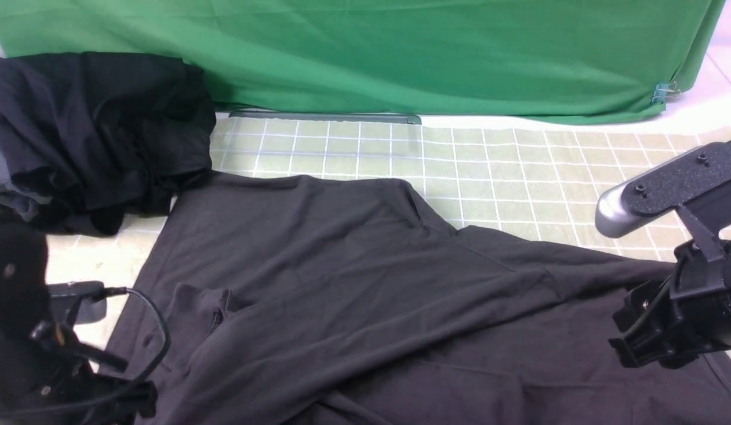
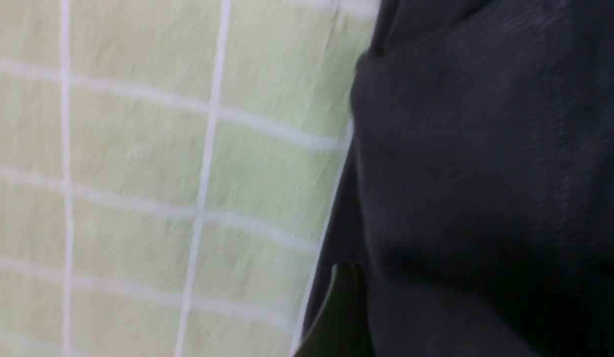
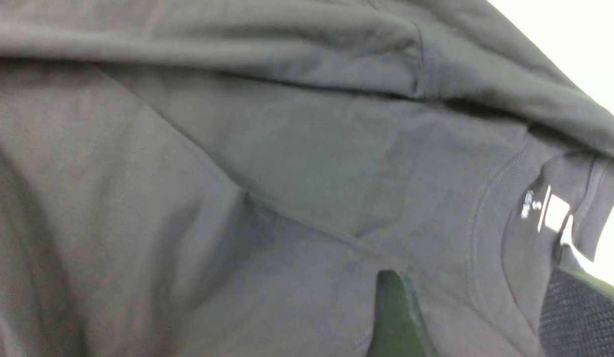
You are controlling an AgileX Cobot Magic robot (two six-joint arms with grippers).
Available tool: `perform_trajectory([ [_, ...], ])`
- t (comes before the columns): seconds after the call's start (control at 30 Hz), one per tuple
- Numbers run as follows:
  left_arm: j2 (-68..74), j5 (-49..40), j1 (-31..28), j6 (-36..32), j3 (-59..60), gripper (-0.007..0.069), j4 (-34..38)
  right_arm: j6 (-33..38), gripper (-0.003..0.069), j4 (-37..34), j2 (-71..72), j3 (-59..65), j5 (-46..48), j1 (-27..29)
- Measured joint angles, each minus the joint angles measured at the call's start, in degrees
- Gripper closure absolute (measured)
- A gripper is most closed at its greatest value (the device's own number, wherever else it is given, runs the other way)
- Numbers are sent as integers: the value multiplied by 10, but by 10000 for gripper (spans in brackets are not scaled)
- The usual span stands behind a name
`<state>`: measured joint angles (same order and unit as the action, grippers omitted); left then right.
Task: Fold a long-sleeved shirt over a green coffee tablecloth.
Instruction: 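Fold the left side of the dark shirt inward over its body with the left gripper, then grasp the near edge of the shirt at its hem and shoulder corners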
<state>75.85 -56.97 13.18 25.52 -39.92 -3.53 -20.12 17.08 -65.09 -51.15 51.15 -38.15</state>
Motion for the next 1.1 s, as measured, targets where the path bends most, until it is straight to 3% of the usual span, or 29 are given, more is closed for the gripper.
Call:
perform_trajectory([
  [0.13, -2, 48, 0, -17, 3, 70, 48, 2, 280, 0, 0, 0, -9, 0],
  [0.27, -2, 36, 0, -48, 4, 70, 104, 3, 280, 0, 0, 0, -10, 0],
  [0.57, -14, -106, 0, -54, 16, 70, 25, 6, 280, -9, 0, 0, -9, 0],
  [0.8, -11, -15, 0, -34, 88, 70, 19, 16, 280, -11, 0, 0, -10, 0],
  [1.1, 81, -13, 0, -28, 88, 70, 7, 51, 280, -31, 0, 0, 3, 0],
])
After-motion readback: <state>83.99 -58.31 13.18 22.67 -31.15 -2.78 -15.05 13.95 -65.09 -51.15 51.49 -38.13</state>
